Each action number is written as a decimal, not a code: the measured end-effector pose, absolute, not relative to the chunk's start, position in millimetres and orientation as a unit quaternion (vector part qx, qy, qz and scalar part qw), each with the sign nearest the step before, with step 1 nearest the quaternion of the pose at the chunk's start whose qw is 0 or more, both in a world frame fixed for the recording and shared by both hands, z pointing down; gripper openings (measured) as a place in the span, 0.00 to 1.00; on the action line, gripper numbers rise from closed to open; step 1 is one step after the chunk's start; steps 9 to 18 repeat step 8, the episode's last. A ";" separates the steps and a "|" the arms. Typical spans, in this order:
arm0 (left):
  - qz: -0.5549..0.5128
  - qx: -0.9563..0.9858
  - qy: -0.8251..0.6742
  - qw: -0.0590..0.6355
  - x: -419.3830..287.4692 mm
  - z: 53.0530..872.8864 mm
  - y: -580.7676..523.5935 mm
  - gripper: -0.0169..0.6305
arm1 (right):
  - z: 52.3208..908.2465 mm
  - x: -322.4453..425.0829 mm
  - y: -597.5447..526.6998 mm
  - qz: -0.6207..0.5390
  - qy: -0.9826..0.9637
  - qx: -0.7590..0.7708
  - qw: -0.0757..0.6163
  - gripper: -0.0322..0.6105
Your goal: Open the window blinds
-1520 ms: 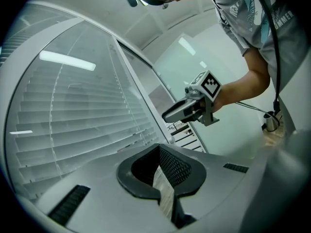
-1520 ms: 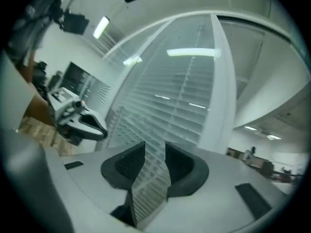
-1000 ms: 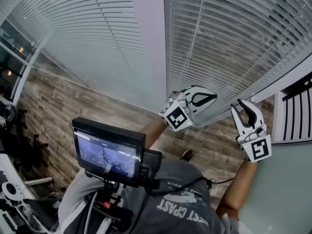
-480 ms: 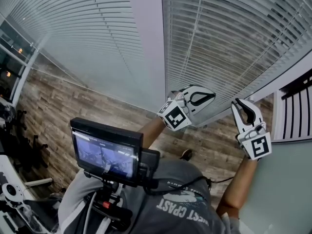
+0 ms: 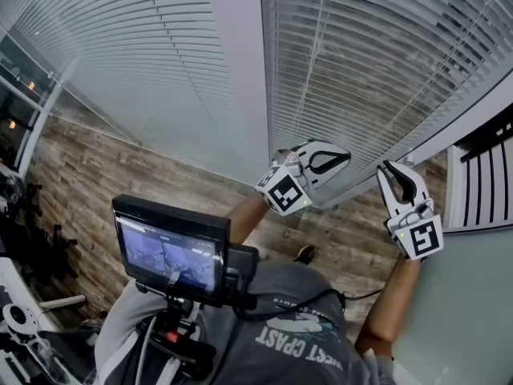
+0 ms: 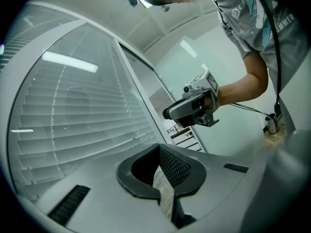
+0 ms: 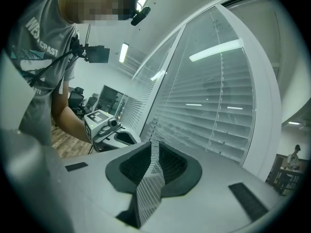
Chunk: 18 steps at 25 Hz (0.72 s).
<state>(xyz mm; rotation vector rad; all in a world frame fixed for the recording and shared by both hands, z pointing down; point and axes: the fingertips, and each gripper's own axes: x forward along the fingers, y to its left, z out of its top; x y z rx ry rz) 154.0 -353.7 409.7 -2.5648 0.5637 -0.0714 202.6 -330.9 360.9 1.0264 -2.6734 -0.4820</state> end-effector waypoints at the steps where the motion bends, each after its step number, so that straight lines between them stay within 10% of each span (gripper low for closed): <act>1: -0.027 -0.944 0.208 0.254 154.7 411.0 -354.3 0.03 | 362.8 203.6 -331.8 -0.164 -0.914 0.351 0.118 0.12; 18: -0.030 -0.943 0.207 0.260 152.3 412.2 -355.7 0.03 | 361.6 203.9 -334.6 -0.161 -0.913 0.354 0.120 0.12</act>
